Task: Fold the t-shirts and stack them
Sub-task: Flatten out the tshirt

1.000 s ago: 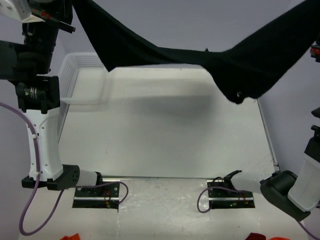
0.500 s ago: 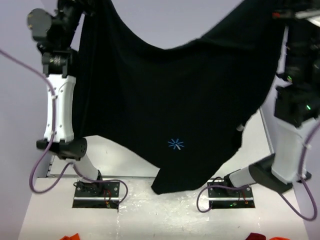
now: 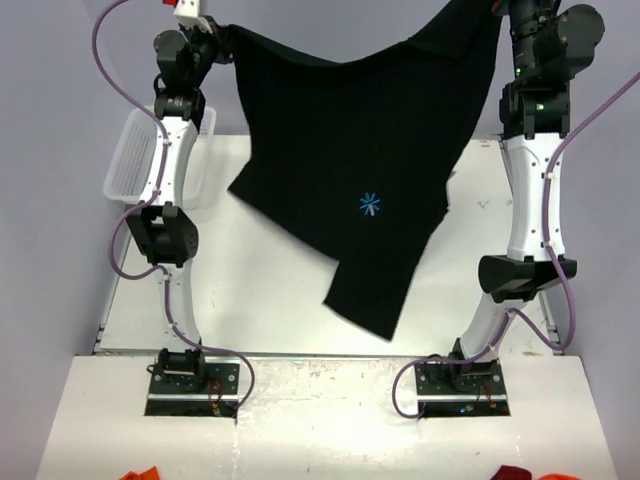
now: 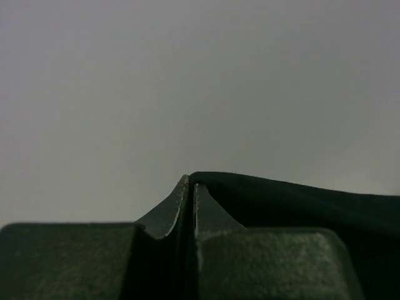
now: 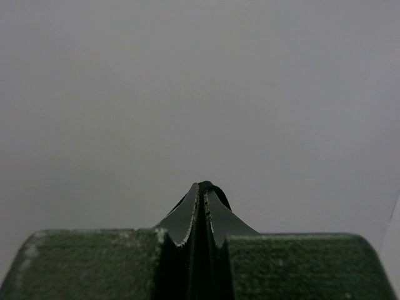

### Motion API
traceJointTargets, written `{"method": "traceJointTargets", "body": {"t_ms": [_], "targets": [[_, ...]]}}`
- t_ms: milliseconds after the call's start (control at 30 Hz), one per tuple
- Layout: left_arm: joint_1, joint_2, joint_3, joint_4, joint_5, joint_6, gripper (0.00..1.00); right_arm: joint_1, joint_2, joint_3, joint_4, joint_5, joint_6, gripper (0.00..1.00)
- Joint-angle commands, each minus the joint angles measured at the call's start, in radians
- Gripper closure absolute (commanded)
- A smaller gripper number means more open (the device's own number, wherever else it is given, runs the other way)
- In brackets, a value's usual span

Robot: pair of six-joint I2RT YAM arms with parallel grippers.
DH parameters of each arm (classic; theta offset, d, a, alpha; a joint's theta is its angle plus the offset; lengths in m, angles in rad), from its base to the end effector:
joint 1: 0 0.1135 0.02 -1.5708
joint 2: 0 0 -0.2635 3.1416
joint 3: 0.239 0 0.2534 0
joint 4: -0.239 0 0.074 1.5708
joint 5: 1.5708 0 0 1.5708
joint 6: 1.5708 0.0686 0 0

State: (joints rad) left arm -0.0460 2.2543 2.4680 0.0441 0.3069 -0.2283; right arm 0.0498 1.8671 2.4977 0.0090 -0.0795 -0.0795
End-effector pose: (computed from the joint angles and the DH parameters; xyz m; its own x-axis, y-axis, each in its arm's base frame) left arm 0.5475 -0.0460 0.4642 0.1721 -0.2239 -0.9593 0.3846 0.9118 -0.1438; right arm 0.3739 0.0241 0.6441 0.6032 -0.0492 -0.7960 -0.0656 0.9917 -0.1110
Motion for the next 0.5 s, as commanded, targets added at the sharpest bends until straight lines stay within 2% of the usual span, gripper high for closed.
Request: {"method": "traceJointTargets", "body": {"t_ms": [0, 167, 333, 467], "targets": [[0.011, -0.025, 0.06, 0.109, 0.004, -0.028, 1.0, -0.021, -0.032, 0.037, 0.112, -0.046, 0.07, 1.0], [0.009, -0.13, -0.088, 0.117, 0.008, -0.029, 1.0, 0.01, -0.069, -0.017, 0.056, -0.029, 0.044, 1.0], [-0.011, -0.326, -0.217, 0.06, -0.003, -0.011, 1.0, 0.125, -0.241, -0.1, -0.05, 0.078, -0.08, 1.0], [-0.043, -0.485, -0.282, -0.015, -0.009, 0.007, 1.0, 0.202, -0.37, -0.077, -0.177, 0.119, -0.104, 1.0]]}}
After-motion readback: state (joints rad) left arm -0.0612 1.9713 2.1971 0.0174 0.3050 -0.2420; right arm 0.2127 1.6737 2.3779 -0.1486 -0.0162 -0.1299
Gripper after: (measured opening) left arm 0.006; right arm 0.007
